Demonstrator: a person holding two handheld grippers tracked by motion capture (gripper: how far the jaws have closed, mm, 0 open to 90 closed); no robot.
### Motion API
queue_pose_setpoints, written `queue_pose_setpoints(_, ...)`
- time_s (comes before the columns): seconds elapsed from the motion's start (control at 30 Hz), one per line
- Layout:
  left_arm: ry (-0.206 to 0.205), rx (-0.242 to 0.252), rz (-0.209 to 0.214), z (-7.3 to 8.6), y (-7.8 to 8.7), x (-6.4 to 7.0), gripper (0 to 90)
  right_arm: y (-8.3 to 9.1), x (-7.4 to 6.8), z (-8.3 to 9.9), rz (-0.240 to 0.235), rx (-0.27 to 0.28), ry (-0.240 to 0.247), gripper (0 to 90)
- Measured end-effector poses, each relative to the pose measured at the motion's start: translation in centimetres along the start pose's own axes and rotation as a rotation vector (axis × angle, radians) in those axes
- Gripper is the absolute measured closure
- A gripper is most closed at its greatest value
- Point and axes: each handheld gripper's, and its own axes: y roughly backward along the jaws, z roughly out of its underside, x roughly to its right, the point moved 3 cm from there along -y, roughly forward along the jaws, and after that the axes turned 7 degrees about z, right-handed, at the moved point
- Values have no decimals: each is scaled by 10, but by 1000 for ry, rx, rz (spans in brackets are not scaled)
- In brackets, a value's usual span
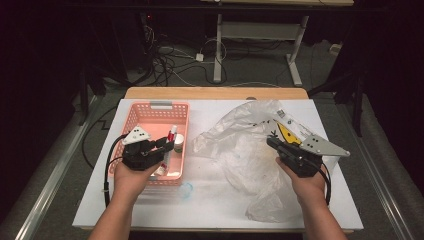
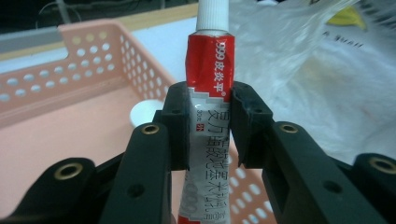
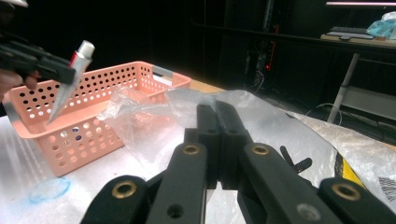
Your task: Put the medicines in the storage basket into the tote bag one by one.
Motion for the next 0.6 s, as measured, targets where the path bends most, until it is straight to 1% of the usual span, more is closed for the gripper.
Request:
queue_pose_setpoints(0.1,-7,10,19,-1,0,7,683,-1,-1,0,2,-1,3,900)
queue_pose_setpoints(0.2,-13,26,37,-2,-1,14,683,0,-1,0,3,-5,-4,900)
queue_pose_setpoints(0.27,-6,41,55,-3,-1,18,683,0,-2,0,0,-4,-1,900)
queue_pose_setpoints(0.3,-9,44,56,-4,-1,20,683,0,-2,0,-2,-3,0,900)
queue_pose_setpoints(0.47,-30,50,82,-7,-2,32,683,-1,-3,1,-8,-3,6,900)
queue_pose_setpoints(0.6,-51,44,106,-6,-7,41,683,0,-4,0,-9,-1,4,900)
